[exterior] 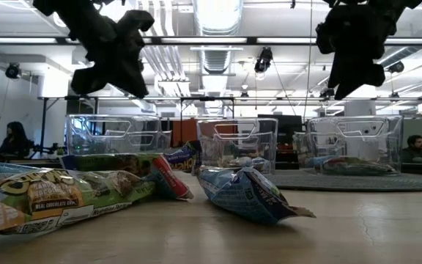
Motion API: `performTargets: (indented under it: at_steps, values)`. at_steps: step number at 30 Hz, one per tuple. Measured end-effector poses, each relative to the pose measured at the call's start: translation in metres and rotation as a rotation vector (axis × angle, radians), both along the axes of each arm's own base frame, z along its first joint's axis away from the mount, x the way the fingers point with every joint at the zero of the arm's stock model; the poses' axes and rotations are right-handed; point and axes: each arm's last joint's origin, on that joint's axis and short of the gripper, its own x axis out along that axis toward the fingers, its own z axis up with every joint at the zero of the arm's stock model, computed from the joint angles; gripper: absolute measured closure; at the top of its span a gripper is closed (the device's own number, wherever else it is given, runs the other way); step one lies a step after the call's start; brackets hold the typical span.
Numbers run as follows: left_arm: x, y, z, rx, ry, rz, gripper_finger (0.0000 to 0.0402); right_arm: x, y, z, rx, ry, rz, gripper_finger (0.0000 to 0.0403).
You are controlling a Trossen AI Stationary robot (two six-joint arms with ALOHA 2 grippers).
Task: Pick and place Granola Bars by type
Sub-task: Put the blue granola bar into the left transparent bin
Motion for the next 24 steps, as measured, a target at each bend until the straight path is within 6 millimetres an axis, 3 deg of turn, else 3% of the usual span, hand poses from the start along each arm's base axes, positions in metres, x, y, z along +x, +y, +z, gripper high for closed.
performTargets:
  at_steps: [9,14,24]
  values:
    - [-0.001,-0.036,-0.004,-0.124,-0.015,0.008,0.0374,0.002,0.003,-0.006,-0.049,-0.005,0.102,0.0212]
    - [-0.002,-0.055,-0.006,-0.145,-0.051,0.105,0.0374,0.002,0.003,-0.005,-0.084,-0.005,0.156,0.0213]
    - [-0.008,-0.076,-0.007,-0.232,-0.094,0.176,0.0374,0.004,0.007,-0.004,-0.035,-0.035,0.232,0.0213]
